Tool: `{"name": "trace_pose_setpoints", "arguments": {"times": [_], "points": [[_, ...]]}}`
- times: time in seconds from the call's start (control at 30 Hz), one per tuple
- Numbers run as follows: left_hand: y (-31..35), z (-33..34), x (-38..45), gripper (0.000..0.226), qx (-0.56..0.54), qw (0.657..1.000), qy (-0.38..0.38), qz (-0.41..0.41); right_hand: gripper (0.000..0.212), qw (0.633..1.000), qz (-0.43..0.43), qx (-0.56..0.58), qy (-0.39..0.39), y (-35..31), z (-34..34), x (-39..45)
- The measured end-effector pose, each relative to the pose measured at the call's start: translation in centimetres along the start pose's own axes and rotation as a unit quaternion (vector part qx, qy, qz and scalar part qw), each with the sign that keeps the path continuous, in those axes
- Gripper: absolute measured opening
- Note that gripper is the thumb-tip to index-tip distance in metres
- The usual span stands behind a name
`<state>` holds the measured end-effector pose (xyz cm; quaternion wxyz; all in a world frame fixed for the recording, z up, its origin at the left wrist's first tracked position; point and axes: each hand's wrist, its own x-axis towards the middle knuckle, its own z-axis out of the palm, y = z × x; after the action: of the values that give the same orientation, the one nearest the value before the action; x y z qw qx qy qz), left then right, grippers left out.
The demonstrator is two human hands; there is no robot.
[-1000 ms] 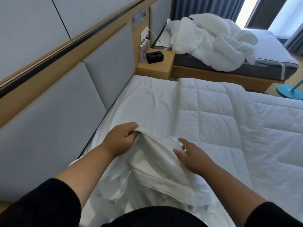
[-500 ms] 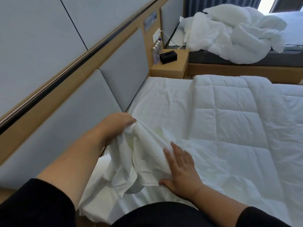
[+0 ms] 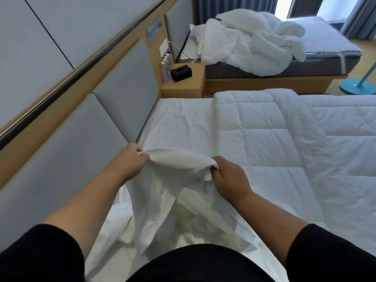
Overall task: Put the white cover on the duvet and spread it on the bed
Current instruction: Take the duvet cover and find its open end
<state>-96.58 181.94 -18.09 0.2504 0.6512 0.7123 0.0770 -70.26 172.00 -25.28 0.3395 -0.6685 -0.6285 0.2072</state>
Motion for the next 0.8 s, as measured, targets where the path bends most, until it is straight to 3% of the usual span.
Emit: {"name": "trace_pose_setpoints", "arguments": {"times": [0.1,0.17,0.23,0.3,0.37,0.43,0.5,0.6,0.63,0.73,0.8], "points": [[1.3,2.7,-2.5,0.082,-0.003,0.975,-0.092,0.202,0.023,0.999,0.027,0.039,0.017,-3.7,-2.3,2.1],[2.8,4.8,-4.3,0.101,-0.025,0.949,-0.152,0.276,0.027,0.998,0.039,0.024,-0.031,-6.3,-3.3,2.6],[3.4,6.8,-5.0,0.079,-0.051,0.944,-0.111,0.306,0.027,0.994,0.057,0.033,-0.086,-8.4,-3.5,2.2],[3.3,6.7,-4.8,0.028,-0.127,0.952,-0.064,0.271,0.028,0.989,0.067,0.058,-0.118,-9.9,-3.4,1.1],[2.3,5.2,-3.7,0.014,-0.206,0.955,-0.047,0.207,0.064,0.988,0.055,0.014,-0.143,-10.2,-3.0,0.2],[1.4,2.9,-2.8,0.01,-0.238,0.947,-0.064,0.207,0.093,0.986,0.04,-0.07,-0.147,-9.2,-1.4,-0.5],[1.4,0.6,-3.1,0.02,-0.246,0.935,-0.108,0.231,0.077,0.988,0.041,-0.128,-0.081,-7.5,1.3,-0.8],[1.5,-2.4,-4.6,0.037,-0.247,0.915,-0.18,0.262,0.017,0.978,0.049,-0.191,0.074,-3.9,4.7,-1.1],[1.3,-3.6,-4.9,0.037,-0.249,0.91,-0.197,0.268,0.007,0.969,0.063,-0.21,0.111,-2.5,5.2,-1.4],[0.2,-7.3,-4.5,0.023,-0.277,0.895,-0.222,0.27,0.01,0.946,0.171,-0.224,0.16,1.1,5.8,-3.8],[-0.5,-9.0,-3.2,0.019,-0.241,0.903,-0.207,0.288,0.015,0.933,0.246,-0.227,0.134,2.7,6.4,-5.9]]}}
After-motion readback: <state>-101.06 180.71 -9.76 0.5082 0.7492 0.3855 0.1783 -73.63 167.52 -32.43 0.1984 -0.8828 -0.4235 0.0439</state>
